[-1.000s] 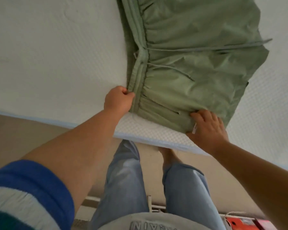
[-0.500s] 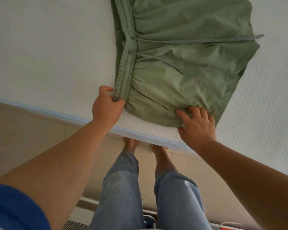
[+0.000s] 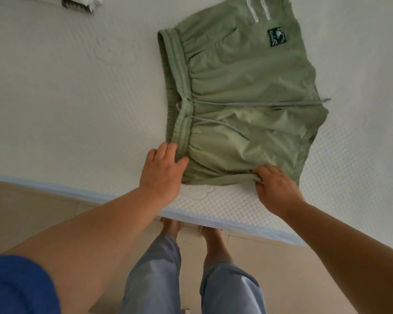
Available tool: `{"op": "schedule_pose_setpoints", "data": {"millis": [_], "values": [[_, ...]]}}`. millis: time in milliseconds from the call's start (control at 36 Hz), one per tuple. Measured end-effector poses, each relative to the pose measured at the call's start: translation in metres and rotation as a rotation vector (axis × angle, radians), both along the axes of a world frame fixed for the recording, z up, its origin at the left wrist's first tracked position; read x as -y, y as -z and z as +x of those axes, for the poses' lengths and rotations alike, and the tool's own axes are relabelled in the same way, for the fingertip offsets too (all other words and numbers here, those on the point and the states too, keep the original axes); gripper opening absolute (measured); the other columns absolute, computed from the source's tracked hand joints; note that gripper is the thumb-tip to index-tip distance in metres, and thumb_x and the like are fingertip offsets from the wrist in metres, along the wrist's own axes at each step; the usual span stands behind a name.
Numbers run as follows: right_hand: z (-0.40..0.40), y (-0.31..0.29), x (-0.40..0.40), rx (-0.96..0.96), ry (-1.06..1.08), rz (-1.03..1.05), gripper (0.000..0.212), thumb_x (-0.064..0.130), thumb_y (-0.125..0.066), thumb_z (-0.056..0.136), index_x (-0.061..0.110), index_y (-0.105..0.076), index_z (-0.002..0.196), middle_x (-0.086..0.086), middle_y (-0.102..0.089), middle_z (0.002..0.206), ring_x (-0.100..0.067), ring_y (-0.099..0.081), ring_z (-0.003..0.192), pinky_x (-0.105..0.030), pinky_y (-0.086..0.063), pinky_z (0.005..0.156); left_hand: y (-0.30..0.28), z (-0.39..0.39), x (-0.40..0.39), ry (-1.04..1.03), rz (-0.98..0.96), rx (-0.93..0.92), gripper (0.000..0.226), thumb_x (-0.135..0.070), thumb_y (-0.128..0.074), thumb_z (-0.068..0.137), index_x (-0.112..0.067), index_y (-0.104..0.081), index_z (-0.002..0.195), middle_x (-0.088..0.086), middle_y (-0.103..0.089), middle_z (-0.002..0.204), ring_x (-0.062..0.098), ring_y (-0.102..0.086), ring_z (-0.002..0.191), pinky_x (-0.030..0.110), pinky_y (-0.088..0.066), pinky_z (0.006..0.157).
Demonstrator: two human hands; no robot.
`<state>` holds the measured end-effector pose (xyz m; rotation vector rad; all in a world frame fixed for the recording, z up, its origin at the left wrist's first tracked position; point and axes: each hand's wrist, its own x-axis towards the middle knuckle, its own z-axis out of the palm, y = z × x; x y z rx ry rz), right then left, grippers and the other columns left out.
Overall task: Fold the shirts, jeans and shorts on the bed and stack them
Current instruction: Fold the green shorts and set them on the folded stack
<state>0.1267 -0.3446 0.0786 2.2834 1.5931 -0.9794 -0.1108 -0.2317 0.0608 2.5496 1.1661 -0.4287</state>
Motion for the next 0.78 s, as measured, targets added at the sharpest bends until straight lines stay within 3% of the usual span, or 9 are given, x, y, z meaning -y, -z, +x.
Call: {"op": "schedule_pose_setpoints", "data": {"millis": [83, 167, 278, 333, 389, 444, 583, 667, 778], "values": [[0.007, -0.01, -0.01, -0.014, 0.046, -0.037, 0.026, 0.016, -0.045, 0.092, 0.016, -0.054, 0.117, -0.005, -0.06, 0.114, -0.028, -0.057, 0.101, -0.03, -0.039, 0.073, -0.003, -0.002, -0.012, 0.072, -0.023, 0.034, 0.03, -0.014, -0.077, 0.064, -0.013, -0.072, 0.093, 0.022, -0.055, 0.126, 0.039, -0.051, 0.116, 0.047, -0.042, 0.088], [0.013, -0.019, -0.021, -0.027, 0.112, -0.033, 0.027, 0.012, -0.043, 0.091, 0.018, -0.052, 0.116, -0.005, -0.062, 0.103, -0.029, -0.06, 0.092, -0.028, -0.036, 0.07, -0.01, 0.002, -0.027, 0.102, -0.043, 0.176, 0.019, -0.017, -0.079, 0.059, -0.009, -0.073, 0.076, 0.017, -0.066, 0.112, 0.036, -0.059, 0.109, 0.048, -0.046, 0.083], [0.023, -0.026, -0.039, -0.034, 0.208, 0.019, 0.024, 0.007, -0.041, 0.088, 0.021, -0.053, 0.106, 0.003, -0.052, 0.087, -0.015, -0.049, 0.064, -0.027, -0.036, 0.059, -0.017, 0.013, -0.045, 0.053, -0.164, 0.242, 0.037, -0.035, -0.044, 0.076, -0.014, -0.072, 0.09, 0.002, -0.069, 0.101, 0.022, -0.056, 0.111, 0.033, -0.031, 0.091], [0.029, -0.027, -0.046, -0.046, 0.225, 0.044, 0.024, 0.005, -0.041, 0.087, 0.019, -0.053, 0.103, 0.002, -0.052, 0.084, -0.016, -0.046, 0.063, -0.029, -0.037, 0.061, -0.023, 0.019, -0.051, -0.052, -0.261, 0.315, 0.039, -0.039, -0.038, 0.077, -0.012, -0.065, 0.079, 0.005, -0.067, 0.083, 0.025, -0.059, 0.091, 0.03, -0.033, 0.078], [0.036, -0.027, -0.053, -0.081, 0.236, 0.054, 0.022, 0.005, -0.04, 0.087, 0.016, -0.053, 0.102, 0.001, -0.053, 0.082, -0.019, -0.05, 0.065, -0.031, -0.042, 0.061, -0.027, 0.026, -0.059, -0.25, -0.392, 0.436, 0.027, -0.035, -0.05, 0.081, -0.011, -0.058, 0.071, 0.007, -0.062, 0.069, 0.027, -0.058, 0.071, 0.03, -0.035, 0.06], [0.045, -0.028, -0.063, -0.113, 0.239, 0.061, 0.018, 0.006, -0.038, 0.089, 0.018, -0.05, 0.095, 0.003, -0.054, 0.074, -0.019, -0.055, 0.061, -0.032, -0.047, 0.056, -0.029, 0.035, -0.069, -0.411, -0.49, 0.479, 0.017, -0.029, -0.062, 0.084, -0.014, -0.062, 0.075, 0.001, -0.06, 0.066, 0.02, -0.055, 0.066, 0.029, -0.033, 0.055], [0.077, -0.037, -0.096, -0.208, 0.247, 0.081, 0.022, 0.009, -0.037, 0.091, 0.024, -0.053, 0.089, 0.001, -0.055, 0.068, -0.012, -0.052, 0.053, -0.016, -0.033, 0.036, -0.03, 0.06, -0.1, -0.705, -0.649, 0.547, 0.019, -0.03, -0.069, 0.08, -0.025, -0.062, 0.063, -0.019, -0.053, 0.047, -0.004, -0.048, 0.05, 0.01, -0.031, 0.046], [0.1, -0.046, -0.134, -0.194, 0.172, 0.067, 0.021, 0.014, -0.038, 0.093, 0.024, -0.056, 0.092, 0.002, -0.054, 0.075, -0.01, -0.049, 0.063, -0.023, -0.035, 0.05, -0.03, 0.073, -0.123, -0.841, -0.717, 0.593, 0.017, -0.033, -0.072, 0.076, -0.028, -0.066, 0.061, -0.02, -0.059, 0.051, -0.007, -0.053, 0.049, 0.008, -0.036, 0.046], [0.124, -0.054, -0.203, -0.108, 0.058, 0.143, 0.022, 0.011, -0.043, 0.089, 0.023, -0.058, 0.101, 0.002, -0.05, 0.072, -0.019, -0.045, 0.065, -0.028, -0.033, 0.064, -0.024, 0.09, -0.159, -1.074, -0.813, 0.747, 0.019, -0.04, -0.076, 0.064, -0.023, -0.068, 0.062, -0.003, -0.068, 0.069, 0.014, -0.065, 0.07, 0.03, -0.052, 0.069]]}}
